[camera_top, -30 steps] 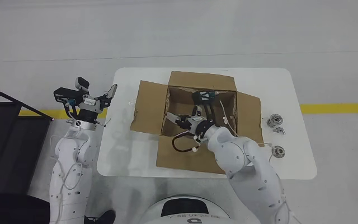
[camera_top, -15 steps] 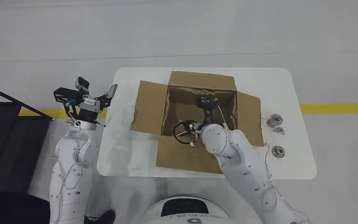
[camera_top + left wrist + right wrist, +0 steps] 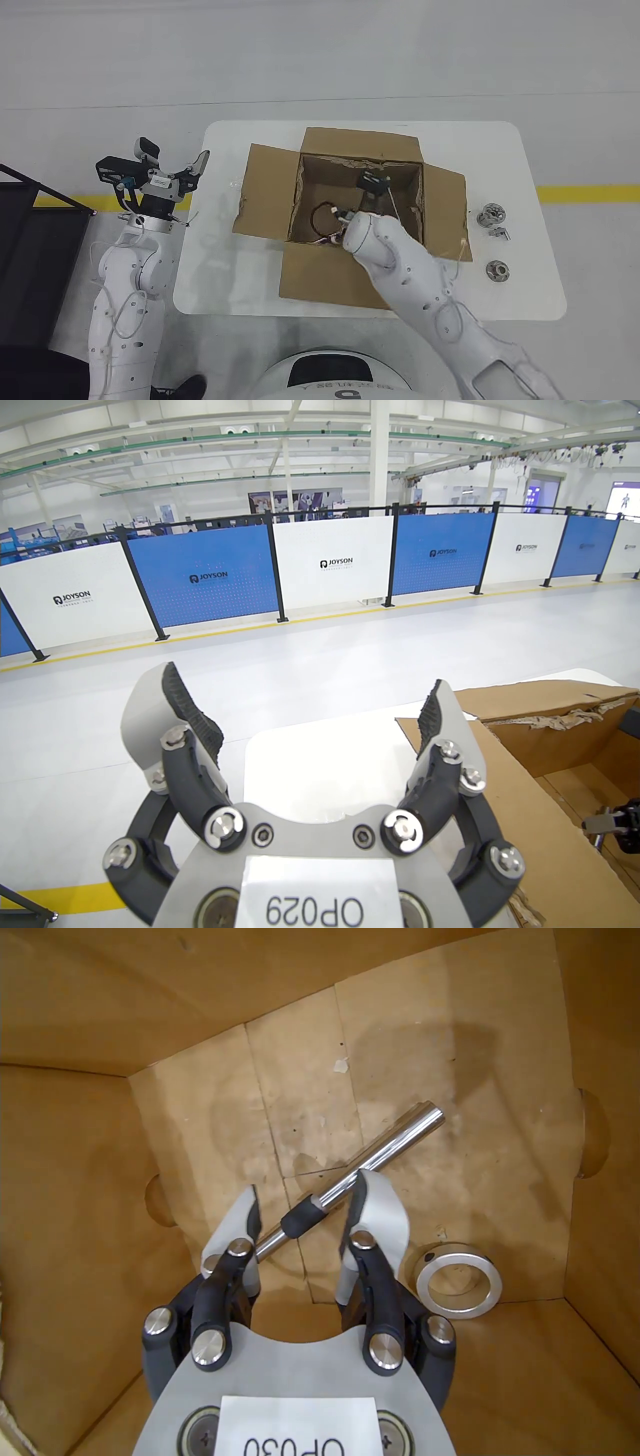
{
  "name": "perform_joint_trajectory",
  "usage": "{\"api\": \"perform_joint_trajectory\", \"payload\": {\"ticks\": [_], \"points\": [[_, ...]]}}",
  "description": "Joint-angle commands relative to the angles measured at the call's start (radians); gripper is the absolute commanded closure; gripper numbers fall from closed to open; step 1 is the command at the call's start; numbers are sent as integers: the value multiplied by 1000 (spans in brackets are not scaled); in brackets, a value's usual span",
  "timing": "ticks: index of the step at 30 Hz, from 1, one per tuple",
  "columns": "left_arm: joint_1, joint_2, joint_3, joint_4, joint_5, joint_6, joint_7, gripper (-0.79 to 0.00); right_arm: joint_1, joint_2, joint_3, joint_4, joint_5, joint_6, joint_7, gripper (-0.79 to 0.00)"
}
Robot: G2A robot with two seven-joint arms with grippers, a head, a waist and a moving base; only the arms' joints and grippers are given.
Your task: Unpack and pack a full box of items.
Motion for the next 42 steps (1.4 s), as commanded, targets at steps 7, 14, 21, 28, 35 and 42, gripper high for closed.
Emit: {"api": "perform_joint_trajectory", "payload": {"ticks": [7,14,21,28,35,42], "points": [[0,0,0,0,0,0,0,-785,24,-13,18,71,15,22,-15,-246],[0,0,0,0,0,0,0,-785,6,-17,71,80,-11,22,-16,-274],[0,0,0,0,0,0,0,-785,-10,-23,87,80,-56,22,-4,-320],[0,0,0,0,0,0,0,-785,33,-42,57,140,-68,22,-4,-320],[0,0,0,0,0,0,0,-785,72,-55,42,192,-62,21,-3,0],[0,0,0,0,0,0,0,-785,33,-43,80,98,-86,20,-2,0]]}}
